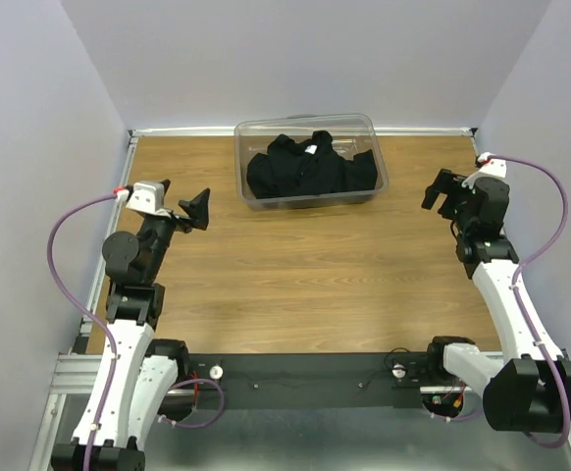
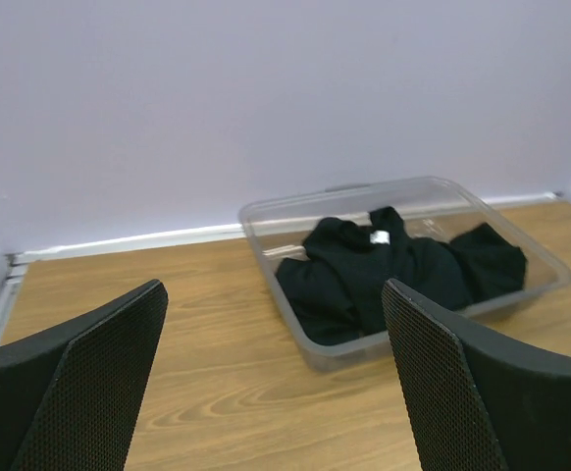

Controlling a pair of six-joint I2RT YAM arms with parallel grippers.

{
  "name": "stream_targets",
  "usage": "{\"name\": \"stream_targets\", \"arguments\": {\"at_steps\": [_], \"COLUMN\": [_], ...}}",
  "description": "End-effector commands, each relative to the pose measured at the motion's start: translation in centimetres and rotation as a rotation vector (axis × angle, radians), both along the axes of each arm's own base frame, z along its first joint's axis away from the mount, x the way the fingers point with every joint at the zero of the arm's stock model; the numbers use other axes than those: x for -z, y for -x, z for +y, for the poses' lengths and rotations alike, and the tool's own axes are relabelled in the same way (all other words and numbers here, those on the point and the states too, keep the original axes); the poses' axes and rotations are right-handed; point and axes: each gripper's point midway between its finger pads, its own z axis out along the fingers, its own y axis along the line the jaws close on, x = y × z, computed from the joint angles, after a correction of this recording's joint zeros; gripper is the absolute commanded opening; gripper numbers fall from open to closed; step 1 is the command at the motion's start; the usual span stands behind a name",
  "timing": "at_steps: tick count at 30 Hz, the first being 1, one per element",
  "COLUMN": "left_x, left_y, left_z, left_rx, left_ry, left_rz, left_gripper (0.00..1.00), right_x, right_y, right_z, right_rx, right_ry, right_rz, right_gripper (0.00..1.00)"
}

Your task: Fold and stack the t-shirts

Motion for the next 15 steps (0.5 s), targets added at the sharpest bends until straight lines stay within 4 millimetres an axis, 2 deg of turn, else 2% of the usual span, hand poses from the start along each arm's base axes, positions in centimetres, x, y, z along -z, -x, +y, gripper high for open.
{"name": "stream_targets", "arguments": {"at_steps": [1,2,3,4,5,6,7,9,10,11,12,13,14,15], "left_x": [-0.6,-1.3,-1.2,-0.1,-1.2,-0.2,-1.7,-1.6,0.6,-0.6,2.0,3.0,1.4,4.4], "left_y": [0.3,0.1,-0.2,-1.5,-1.8,-3.0,-3.5,-5.4,-7.1,-8.1,-10.3,-11.2,-12.4,-14.3], "left_z": [-3.5,-4.0,-4.8,-5.5,-6.3,-7.8,-8.7,-9.9,-11.9,-12.5,-13.3,-14.0,-15.0,-16.1], "left_rx": [0.199,0.224,0.255,0.278,0.303,0.327,0.34,0.32,0.346,0.349,0.333,0.334,0.341,0.335], "left_ry": [-0.018,-0.018,-0.008,-0.002,-0.005,-0.005,-0.026,-0.05,-0.073,-0.084,-0.091,-0.096,-0.077,-0.086], "left_rz": [-0.021,-0.036,-0.015,0.043,0.04,0.093,0.084,0.132,0.212,0.221,0.304,0.35,0.338,0.417], "left_gripper": [0.98,0.98,0.98,0.98,0.98,0.98,0.98,0.98,0.98,0.97,0.96,0.95,0.93,0.9], "right_x": [-3.7,-4.0,-4.5,-4.4,-3.5,-3.0,-2.6,-1.0,-0.2,0.5,0.4,0.5,1.0,1.0], "right_y": [0.1,0.3,1.0,1.5,3.0,3.6,3.9,4.1,4.2,4.0,3.8,3.8,3.9,3.9], "right_z": [0.8,2.9,4.0,5.4,8.8,9.5,10.1,10.2,10.3,10.1,9.8,9.8,10.1,10.2], "right_rx": [-0.059,-0.194,-0.303,-0.417,-0.645,-0.732,-0.768,-0.772,-0.788,-0.782,-0.757,-0.759,-0.778,-0.777], "right_ry": [0.015,0.019,0.102,0.151,0.157,0.232,0.216,0.167,0.167,0.163,0.151,0.142,0.122,0.107], "right_rz": [-0.098,-0.108,-0.127,-0.141,-0.16,-0.173,-0.171,-0.122,-0.095,-0.061,-0.037,-0.025,-0.008,-0.002], "right_gripper": [1.0,1.0,1.0,1.0,1.0,1.0,1.0,1.0,1.0,1.0,1.0,1.0,1.0,1.0]}}
